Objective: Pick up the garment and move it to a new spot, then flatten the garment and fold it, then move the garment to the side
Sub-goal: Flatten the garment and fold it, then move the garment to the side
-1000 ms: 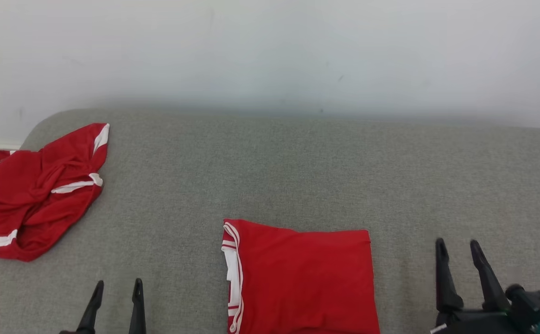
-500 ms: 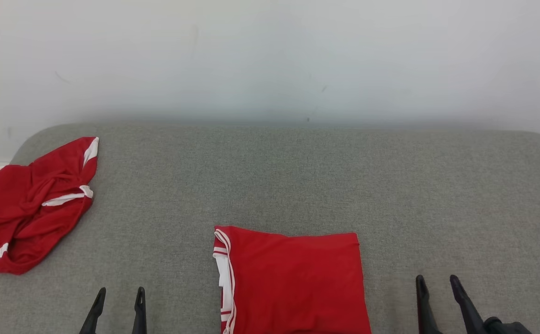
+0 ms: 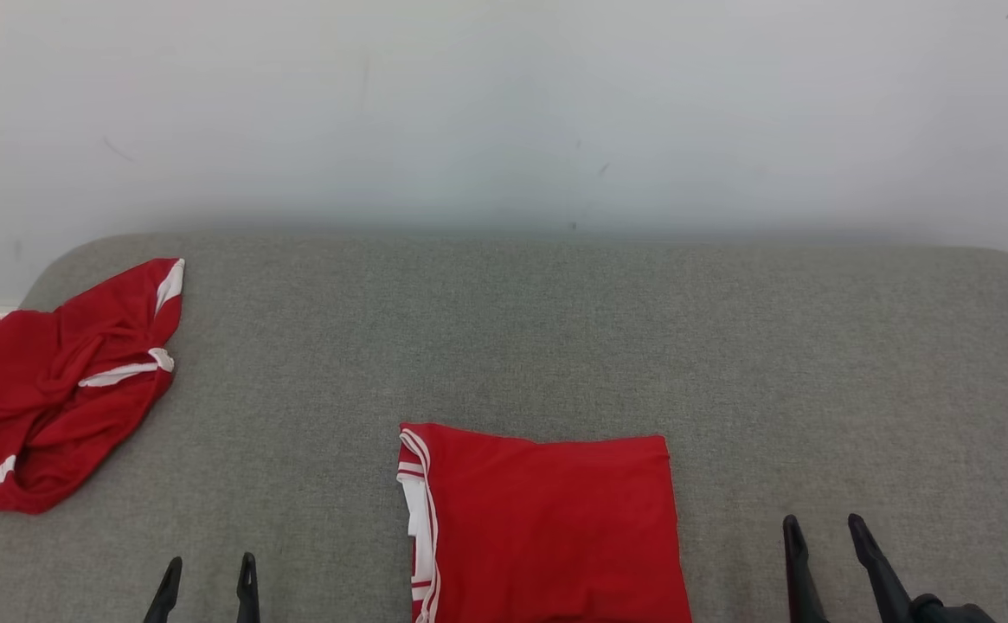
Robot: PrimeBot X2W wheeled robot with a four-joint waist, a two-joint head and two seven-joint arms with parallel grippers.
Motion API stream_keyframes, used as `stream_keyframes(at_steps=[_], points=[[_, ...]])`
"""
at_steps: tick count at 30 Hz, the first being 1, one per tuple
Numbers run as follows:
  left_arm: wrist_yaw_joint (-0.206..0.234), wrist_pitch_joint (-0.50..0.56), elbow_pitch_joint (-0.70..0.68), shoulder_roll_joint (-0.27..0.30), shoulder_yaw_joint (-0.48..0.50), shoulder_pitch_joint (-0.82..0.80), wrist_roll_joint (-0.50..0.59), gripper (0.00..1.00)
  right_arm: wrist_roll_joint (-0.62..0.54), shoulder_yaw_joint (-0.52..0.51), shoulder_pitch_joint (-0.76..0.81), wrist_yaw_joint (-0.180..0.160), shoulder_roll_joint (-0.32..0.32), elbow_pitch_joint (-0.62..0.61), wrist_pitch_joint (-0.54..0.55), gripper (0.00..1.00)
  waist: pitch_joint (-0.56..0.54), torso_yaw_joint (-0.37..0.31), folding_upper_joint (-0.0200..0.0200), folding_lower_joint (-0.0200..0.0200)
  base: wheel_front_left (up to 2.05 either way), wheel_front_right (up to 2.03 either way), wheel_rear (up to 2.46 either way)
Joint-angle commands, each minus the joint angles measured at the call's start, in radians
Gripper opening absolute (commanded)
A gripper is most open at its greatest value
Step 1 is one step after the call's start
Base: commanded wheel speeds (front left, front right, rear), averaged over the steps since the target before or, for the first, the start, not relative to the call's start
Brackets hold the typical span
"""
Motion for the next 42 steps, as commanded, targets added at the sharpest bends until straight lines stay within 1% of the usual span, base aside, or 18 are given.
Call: stream_keyframes(at_steps=[1, 8, 33, 42], points=[[0.002, -0.004, -0.009, -0.005, 0.004, 0.007, 0.014, 1.00, -0.004, -0.011, 0.008, 0.000, 0.000, -0.007, -0.001, 1.00, 0.001, 0.000, 0.0000, 0.0001, 0.00, 0.00, 0.00], [0.002, -0.004, -0.017, -0.013, 0.014, 0.013, 0.016, 1.00, -0.006, -0.029, 0.004, 0.000, 0.000, -0.011, -0.001, 1.00, 0.006, -0.002, 0.0000, 0.0001, 0.00, 0.00, 0.00], [0.004, -0.004, -0.026, -0.018, 0.018, 0.013, 0.038, 1.00, -0.010, -0.027, -0.003, 0.000, 0.001, -0.005, -0.001, 1.00, 0.010, -0.004, 0.0000, 0.0001, 0.00, 0.00, 0.00], [0.005, -0.004, -0.027, -0.018, 0.019, 0.012, 0.032, 1.00, -0.024, -0.007, -0.018, 0.000, 0.000, 0.000, -0.001, 1.00, 0.011, -0.005, 0.0000, 0.0001, 0.00, 0.00, 0.00]])
